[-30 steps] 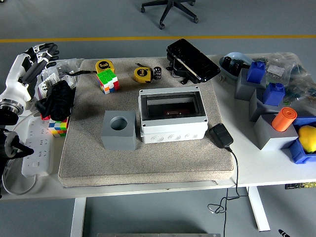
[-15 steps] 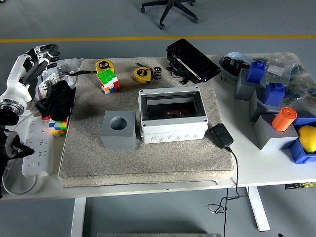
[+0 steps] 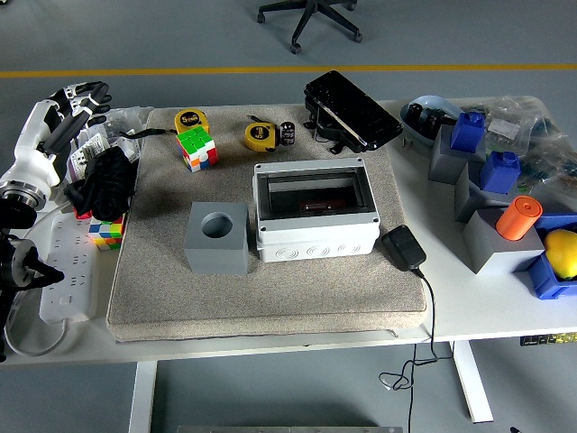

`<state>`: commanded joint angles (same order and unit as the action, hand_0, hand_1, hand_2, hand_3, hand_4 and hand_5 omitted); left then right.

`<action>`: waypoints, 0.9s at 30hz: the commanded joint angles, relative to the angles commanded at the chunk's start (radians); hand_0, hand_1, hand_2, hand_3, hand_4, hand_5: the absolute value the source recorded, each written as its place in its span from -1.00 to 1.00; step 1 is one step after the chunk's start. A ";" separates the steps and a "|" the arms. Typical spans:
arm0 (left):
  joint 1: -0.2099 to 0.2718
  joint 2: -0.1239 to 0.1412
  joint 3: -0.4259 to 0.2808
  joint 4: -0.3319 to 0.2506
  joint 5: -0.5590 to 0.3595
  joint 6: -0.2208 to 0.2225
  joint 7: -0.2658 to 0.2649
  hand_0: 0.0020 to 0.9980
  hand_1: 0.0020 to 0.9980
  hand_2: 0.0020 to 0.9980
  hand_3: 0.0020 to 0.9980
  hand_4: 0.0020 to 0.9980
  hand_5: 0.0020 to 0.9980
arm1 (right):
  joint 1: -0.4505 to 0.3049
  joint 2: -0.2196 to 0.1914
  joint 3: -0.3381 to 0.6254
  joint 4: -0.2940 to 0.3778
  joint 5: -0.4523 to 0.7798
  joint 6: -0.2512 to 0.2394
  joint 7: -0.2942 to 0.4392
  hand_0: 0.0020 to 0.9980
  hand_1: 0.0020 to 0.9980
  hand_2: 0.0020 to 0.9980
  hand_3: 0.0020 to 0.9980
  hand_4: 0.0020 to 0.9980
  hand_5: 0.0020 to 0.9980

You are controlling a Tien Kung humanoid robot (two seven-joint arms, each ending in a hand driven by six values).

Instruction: Fetch the battery,place it into the box,close the lid of the box

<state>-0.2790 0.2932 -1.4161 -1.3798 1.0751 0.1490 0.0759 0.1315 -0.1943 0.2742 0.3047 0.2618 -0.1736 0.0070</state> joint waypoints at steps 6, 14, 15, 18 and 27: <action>0.000 0.000 -0.002 0.000 0.001 0.000 0.001 0.43 0.43 0.36 0.42 1.00 0.16 | 0.002 -0.001 0.013 -0.001 -0.004 -0.003 0.002 0.17 0.28 0.31 0.16 0.92 -0.04; 0.001 0.000 -0.006 -0.001 0.002 0.000 0.002 0.43 0.43 0.36 0.42 1.00 0.15 | 0.006 -0.001 0.016 -0.001 -0.006 -0.007 -0.001 0.17 0.28 0.31 0.16 0.91 -0.03; 0.001 0.000 -0.006 -0.002 0.002 -0.001 0.003 0.43 0.43 0.36 0.42 1.00 0.15 | 0.006 -0.001 0.016 -0.001 -0.007 -0.007 -0.001 0.17 0.28 0.31 0.16 0.91 -0.03; 0.001 0.000 -0.006 -0.001 0.002 -0.002 0.005 0.43 0.43 0.36 0.42 1.00 0.15 | 0.005 -0.001 0.016 0.000 -0.008 -0.010 -0.003 0.17 0.28 0.31 0.16 0.91 -0.03; -0.001 0.000 -0.004 0.000 0.005 -0.005 0.011 0.42 0.42 0.36 0.42 1.00 0.15 | 0.008 -0.004 0.018 0.000 -0.010 -0.011 -0.006 0.17 0.28 0.31 0.16 0.91 -0.03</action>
<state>-0.2802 0.2934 -1.4200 -1.3801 1.0800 0.1443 0.0864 0.1394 -0.1979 0.2927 0.3045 0.2518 -0.1843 0.0009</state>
